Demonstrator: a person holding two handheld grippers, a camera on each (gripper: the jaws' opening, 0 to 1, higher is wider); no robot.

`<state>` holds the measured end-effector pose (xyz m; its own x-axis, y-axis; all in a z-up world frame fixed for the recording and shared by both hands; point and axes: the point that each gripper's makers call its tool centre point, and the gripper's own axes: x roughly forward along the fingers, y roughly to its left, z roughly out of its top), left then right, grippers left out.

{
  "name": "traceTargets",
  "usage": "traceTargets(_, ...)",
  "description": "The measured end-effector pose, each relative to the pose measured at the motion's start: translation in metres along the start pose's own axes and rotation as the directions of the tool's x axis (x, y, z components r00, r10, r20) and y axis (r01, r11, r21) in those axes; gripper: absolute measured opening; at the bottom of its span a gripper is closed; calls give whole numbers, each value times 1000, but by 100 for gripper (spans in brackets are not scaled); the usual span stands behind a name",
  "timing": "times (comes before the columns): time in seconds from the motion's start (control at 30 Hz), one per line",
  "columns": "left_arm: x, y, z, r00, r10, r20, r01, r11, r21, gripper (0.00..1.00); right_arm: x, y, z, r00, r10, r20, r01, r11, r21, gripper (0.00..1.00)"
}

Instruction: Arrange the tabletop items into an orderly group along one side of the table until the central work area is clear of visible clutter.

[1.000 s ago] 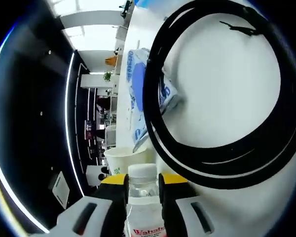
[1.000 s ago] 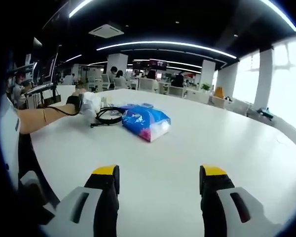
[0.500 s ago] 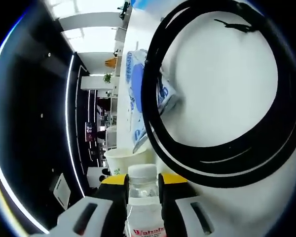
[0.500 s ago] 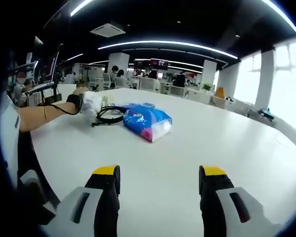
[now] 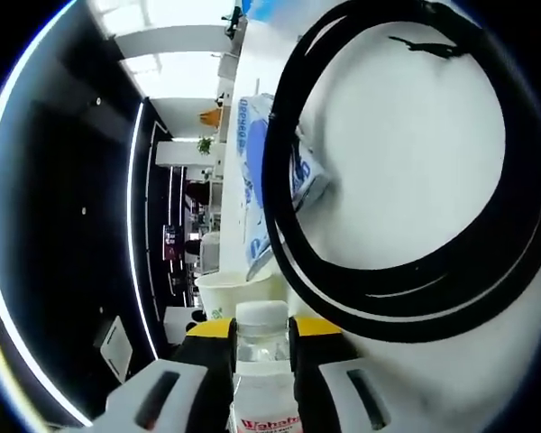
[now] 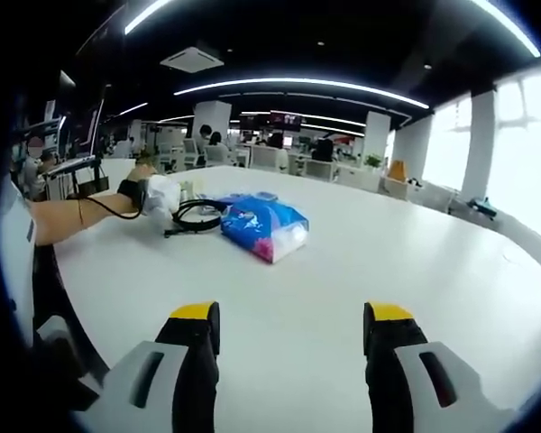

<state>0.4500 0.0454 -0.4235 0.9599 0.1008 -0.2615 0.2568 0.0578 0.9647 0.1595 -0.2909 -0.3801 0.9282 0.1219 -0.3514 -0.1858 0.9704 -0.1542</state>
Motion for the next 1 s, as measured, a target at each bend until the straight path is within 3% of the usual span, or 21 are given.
traceTargets(0.57,-7,0,3,999,4,43,-5,1000,25,21,1,0,-2,1000,5,-6,-5,1000,-3,61)
traceTargets(1.0,-21,12,3,997,28,72,-25,999,-34,21,0,2,0,1000,10,3,-10,1000,2,62)
